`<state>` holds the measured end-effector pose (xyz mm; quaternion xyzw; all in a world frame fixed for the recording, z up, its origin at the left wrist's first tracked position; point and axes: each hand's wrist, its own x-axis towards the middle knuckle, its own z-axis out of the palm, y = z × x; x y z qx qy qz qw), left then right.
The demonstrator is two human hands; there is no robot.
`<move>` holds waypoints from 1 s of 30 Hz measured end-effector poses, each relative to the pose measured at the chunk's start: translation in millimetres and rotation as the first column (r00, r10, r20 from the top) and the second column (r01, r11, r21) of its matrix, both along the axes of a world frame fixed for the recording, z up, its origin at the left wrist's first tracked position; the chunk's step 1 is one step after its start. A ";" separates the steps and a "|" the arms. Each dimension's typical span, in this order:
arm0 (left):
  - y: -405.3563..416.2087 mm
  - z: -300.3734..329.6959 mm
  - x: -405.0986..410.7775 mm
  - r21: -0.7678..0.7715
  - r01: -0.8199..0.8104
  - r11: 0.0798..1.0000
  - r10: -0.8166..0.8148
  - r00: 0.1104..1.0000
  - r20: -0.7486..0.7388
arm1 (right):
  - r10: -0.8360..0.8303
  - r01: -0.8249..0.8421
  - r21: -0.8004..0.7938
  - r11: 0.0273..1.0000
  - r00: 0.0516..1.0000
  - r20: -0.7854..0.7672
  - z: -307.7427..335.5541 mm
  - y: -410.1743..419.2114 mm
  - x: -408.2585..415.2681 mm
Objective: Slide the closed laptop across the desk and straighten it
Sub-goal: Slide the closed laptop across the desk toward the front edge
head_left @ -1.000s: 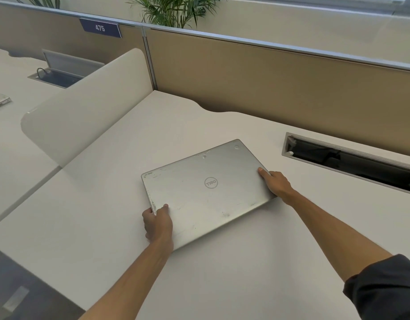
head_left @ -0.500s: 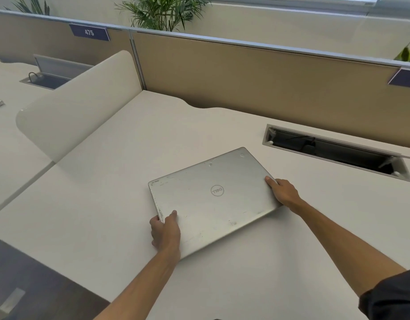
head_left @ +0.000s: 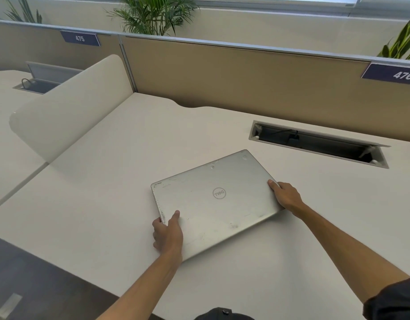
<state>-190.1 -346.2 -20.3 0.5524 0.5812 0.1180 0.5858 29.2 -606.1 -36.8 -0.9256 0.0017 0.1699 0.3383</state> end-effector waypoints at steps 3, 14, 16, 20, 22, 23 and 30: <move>-5.2 -0.9 -2.4 0.012 0.022 1.000 -0.022 1.000 -0.016 | -0.005 0.005 -0.007 1.000 1.000 0.001 -0.8 -6.7 -3.0; -8.1 -3.8 -7.0 0.098 0.102 0.990 -0.096 0.993 -0.068 | -0.003 0.003 -0.033 0.999 1.000 0.021 -1.0 -8.2 -5.2; -5.4 -5.8 -8.0 0.115 0.126 0.985 -0.118 0.990 -0.071 | 0.012 -0.010 -0.058 0.998 1.000 0.025 -2.1 -8.1 -4.6; -2.2 -8.4 -9.5 0.126 0.185 0.975 -0.175 0.981 -0.085 | 0.033 -0.028 -0.098 0.995 0.998 0.046 -3.3 -8.0 -2.3; -0.4 -7.6 -10.8 0.143 0.247 0.958 -0.229 0.964 -0.134 | 0.040 -0.032 -0.120 0.992 0.997 0.064 -4.3 -7.3 -1.6; 2.4 -6.6 -11.5 0.155 0.297 0.942 -0.271 0.948 -0.168 | 0.043 -0.033 -0.135 0.990 0.996 0.073 -4.6 -7.0 -1.7; 45.9 6.6 1.1 0.151 0.728 0.668 -0.610 0.653 -0.448 | 0.097 -0.040 -0.259 0.965 0.972 0.213 -2.2 -3.9 -5.9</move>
